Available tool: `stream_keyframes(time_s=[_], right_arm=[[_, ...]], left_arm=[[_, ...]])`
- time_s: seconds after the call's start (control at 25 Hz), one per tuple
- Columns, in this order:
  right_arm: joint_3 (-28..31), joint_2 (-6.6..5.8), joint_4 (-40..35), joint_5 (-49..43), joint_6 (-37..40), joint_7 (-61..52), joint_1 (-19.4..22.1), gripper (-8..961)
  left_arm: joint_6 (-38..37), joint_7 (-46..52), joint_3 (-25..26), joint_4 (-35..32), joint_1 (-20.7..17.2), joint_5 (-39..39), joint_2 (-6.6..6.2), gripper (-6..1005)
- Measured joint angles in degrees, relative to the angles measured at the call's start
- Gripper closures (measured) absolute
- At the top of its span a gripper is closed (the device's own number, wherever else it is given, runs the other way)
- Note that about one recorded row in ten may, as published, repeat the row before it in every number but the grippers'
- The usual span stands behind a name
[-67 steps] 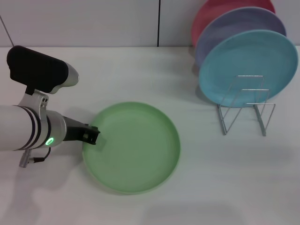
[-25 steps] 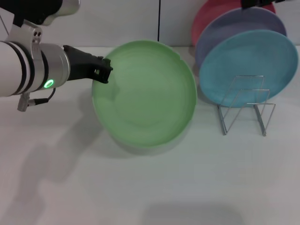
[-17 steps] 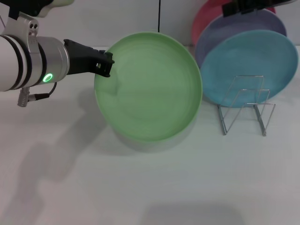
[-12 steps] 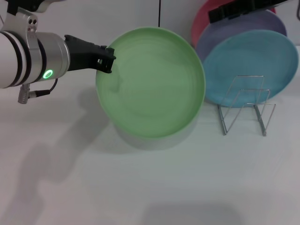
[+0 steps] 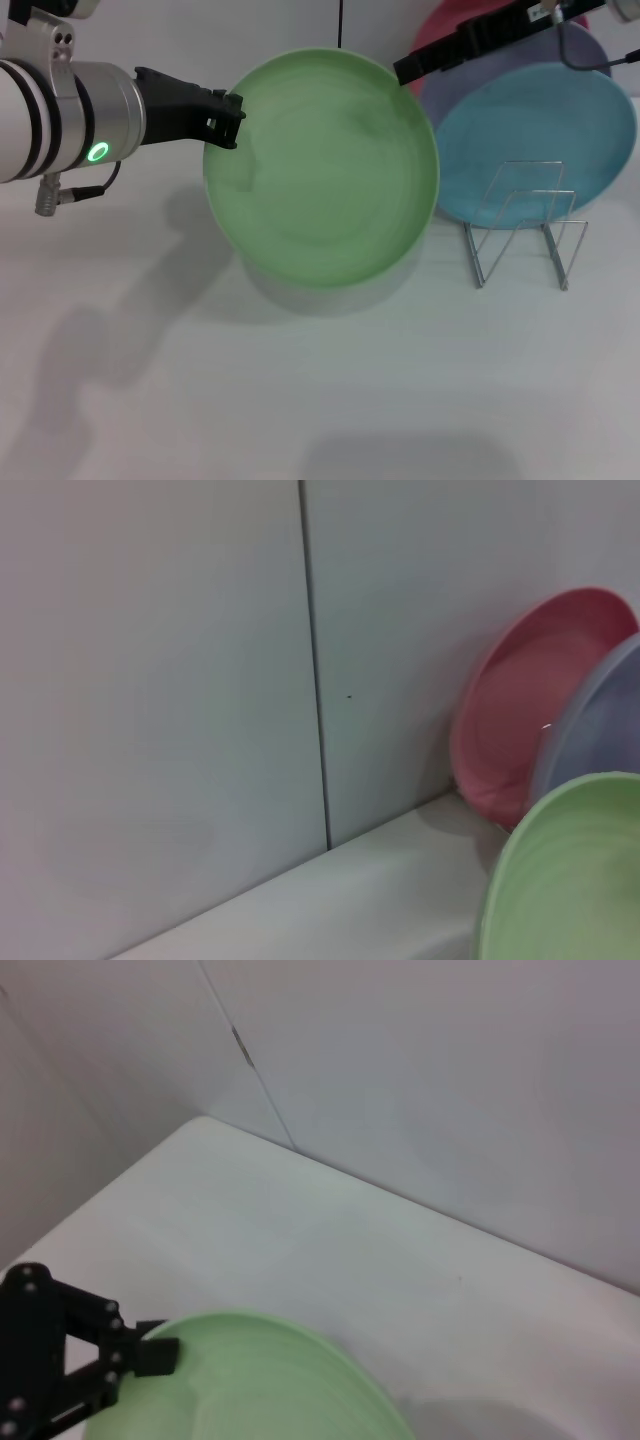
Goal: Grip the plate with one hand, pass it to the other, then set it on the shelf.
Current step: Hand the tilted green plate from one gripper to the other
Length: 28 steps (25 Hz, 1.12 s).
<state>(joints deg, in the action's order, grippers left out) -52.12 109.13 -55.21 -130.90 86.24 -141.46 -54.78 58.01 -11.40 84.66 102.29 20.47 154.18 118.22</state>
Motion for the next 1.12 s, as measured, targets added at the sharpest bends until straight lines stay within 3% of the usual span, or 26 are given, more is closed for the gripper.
stream_keyframes(time_s=[0.72,0.88,1.12], right_arm=[[-2.28,1.47,2.67,-0.14,-3.51,1.35,-1.13,187],[-2.28,1.51,2.71,-0.15,-3.53,1.69,-0.91,386],[-2.35,1.61,2.77,-0.22,-3.54,1.86,-0.87,430]], left_arm=[[-0.28,-0.71,0.25,0.02,0.01,-1.61,-0.08,958],[-0.28,-0.73,0.25,0.01,0.04,-1.69,-0.03,958],[-0.35,-0.73,0.25,0.01,0.10,-1.82,-0.01,958]])
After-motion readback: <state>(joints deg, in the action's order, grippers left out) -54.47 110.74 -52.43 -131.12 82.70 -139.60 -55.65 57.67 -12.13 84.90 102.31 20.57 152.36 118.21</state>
